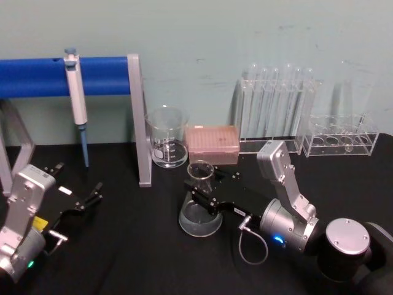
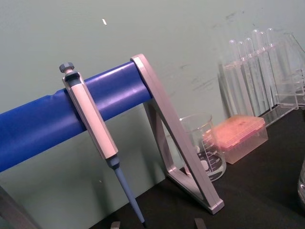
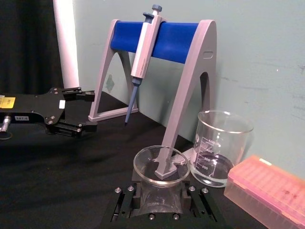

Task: Grasp the erlenmeyer flask with one hand, shake it three times, then place it back.

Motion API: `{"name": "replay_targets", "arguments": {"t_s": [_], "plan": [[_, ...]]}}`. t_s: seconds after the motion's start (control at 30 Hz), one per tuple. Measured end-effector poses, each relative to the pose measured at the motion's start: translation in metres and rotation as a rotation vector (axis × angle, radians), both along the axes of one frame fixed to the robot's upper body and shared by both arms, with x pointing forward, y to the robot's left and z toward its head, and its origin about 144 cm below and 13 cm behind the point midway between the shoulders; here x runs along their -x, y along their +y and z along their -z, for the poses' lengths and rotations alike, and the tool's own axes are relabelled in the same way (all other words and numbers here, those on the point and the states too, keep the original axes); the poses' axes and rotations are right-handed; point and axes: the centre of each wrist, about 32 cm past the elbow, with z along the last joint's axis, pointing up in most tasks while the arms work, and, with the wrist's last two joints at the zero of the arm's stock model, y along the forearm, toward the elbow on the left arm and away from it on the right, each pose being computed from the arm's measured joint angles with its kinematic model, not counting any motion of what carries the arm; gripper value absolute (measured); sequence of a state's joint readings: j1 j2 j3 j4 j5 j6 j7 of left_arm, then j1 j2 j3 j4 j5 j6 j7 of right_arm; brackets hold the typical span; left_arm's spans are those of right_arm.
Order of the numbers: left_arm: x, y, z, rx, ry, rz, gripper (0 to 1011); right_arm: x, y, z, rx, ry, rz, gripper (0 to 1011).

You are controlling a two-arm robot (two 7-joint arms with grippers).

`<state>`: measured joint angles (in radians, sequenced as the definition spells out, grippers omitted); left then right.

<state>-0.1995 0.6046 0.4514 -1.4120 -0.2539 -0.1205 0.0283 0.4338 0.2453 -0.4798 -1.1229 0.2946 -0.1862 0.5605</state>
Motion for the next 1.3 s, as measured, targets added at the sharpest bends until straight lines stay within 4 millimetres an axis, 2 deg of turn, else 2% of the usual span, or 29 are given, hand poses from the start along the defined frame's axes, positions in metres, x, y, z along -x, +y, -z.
{"name": "replay_targets", "arguments": {"t_s": [1.3], "plan": [[0.0,0.0,0.0,0.0,0.0,0.0,1001,-0.0007,0.0022,0.002,0.013,0.017,0.01,451]]}}
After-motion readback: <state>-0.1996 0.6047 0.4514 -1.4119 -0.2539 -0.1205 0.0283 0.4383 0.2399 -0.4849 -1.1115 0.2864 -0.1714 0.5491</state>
